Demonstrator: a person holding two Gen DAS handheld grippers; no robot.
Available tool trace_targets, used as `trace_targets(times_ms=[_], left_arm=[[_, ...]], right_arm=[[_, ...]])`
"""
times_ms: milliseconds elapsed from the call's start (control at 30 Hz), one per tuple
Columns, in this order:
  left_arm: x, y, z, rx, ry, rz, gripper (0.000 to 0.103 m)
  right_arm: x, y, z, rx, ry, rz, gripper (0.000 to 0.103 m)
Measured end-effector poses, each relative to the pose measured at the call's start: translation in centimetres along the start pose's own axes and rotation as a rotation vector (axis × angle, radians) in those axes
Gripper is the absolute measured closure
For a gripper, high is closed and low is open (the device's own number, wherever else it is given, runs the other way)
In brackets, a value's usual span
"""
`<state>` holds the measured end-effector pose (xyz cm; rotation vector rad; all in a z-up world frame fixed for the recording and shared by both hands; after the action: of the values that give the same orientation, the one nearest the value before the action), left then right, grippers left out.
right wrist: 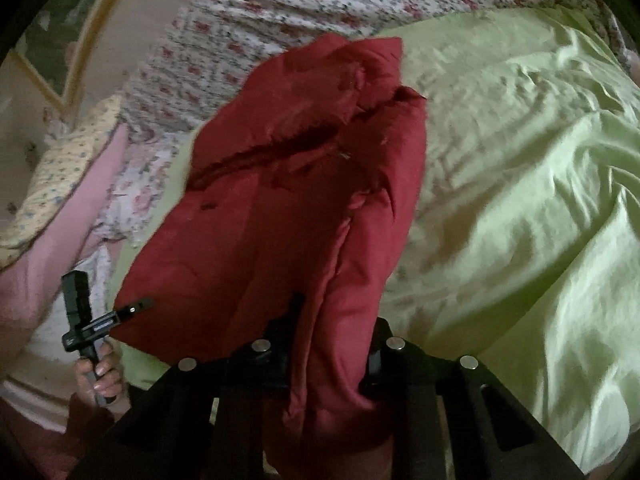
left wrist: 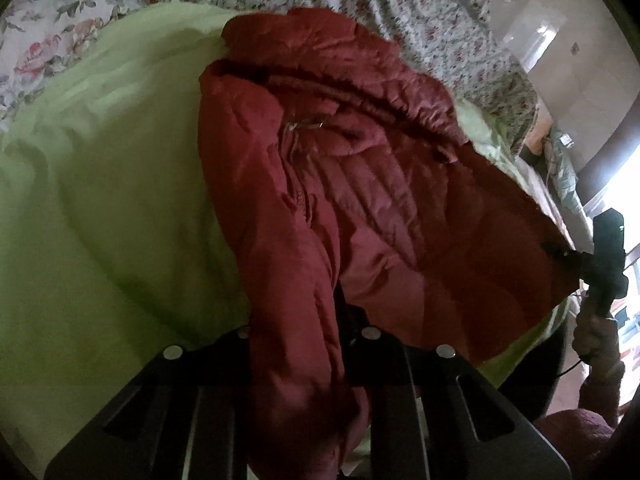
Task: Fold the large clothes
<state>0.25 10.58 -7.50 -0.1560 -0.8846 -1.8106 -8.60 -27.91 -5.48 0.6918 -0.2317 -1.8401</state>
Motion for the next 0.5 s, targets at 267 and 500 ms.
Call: trace_targets(times_ms=[267, 500], left_arm=[[1.5, 4.2, 4.4, 0.108, -0.121, -0.003, 0.089], [1.8, 9.0, 5.6, 0.186, -0.134, 0.000, 0.089]], right_arm=[[-0.6, 0.5, 2.9, 0.066, 0.158, -0.026, 0.083], [-0.5, 3.9, 4.5, 0.168, 0.225, -0.054, 0.084]])
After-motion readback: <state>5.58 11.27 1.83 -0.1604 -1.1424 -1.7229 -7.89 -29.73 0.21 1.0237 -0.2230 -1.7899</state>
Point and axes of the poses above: each gripper's, at about its wrist camera, not at the fingertips, and z roughly against the way its jaws point, x to its right, y to its top, the point moved 5 cm from there along -z, roughly the way its jaws point, and after that the axes turned 11 degrees about -y, right-handed, at the moved point
